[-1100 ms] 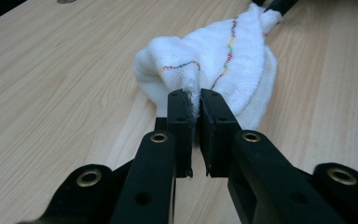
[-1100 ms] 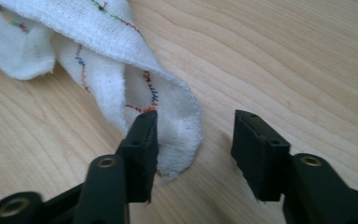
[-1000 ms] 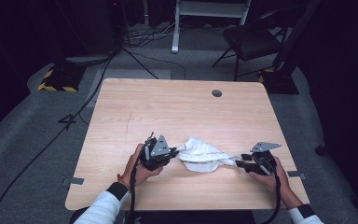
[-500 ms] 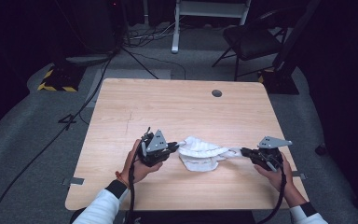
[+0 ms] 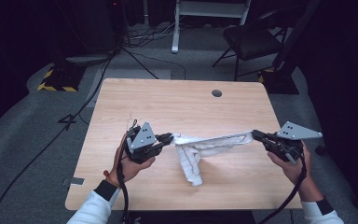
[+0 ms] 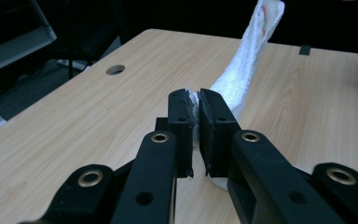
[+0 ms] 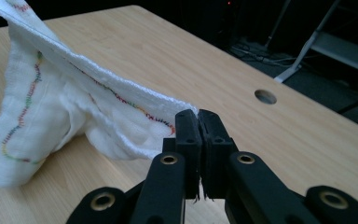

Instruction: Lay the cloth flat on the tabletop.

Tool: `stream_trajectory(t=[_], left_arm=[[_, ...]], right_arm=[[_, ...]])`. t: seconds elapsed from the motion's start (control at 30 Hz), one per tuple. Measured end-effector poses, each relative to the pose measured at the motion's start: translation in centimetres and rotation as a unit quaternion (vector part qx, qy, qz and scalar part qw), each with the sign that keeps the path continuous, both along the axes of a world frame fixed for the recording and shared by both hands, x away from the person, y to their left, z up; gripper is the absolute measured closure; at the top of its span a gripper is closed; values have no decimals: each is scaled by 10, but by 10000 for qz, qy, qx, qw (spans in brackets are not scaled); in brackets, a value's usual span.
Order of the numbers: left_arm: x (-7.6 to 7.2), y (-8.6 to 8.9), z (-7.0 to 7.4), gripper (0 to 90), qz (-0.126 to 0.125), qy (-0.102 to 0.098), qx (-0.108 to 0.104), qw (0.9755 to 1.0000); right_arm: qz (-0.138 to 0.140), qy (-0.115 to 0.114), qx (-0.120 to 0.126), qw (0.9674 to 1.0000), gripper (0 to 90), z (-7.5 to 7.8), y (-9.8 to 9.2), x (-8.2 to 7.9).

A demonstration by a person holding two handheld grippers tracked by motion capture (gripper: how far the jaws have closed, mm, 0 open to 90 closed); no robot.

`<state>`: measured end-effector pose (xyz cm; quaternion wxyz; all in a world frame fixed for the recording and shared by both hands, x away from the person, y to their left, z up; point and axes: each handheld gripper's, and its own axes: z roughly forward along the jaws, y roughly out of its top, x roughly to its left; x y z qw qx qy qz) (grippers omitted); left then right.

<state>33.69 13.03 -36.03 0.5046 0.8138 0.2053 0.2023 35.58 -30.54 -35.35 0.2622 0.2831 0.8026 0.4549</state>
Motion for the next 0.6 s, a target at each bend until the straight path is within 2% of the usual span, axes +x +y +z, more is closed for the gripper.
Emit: stream_trajectory(t=[0.17,0.3,0.4,0.6], left_arm=[[-7,2,14,835,-81,-88,16,9999],[0,2,13,834,-72,-7,4,10000],[15,-1,3,834,-5,188,-6,9998],[50,-3,-16,834,249,508,79,9984]], right_arm=[[13,-205,-7,9998,876,21,2,-7],[-23,-236,-47,9997,876,23,3,-5],[-74,-195,-107,9997,876,19,5,2],[-194,65,-343,9992,876,2,12,34]])
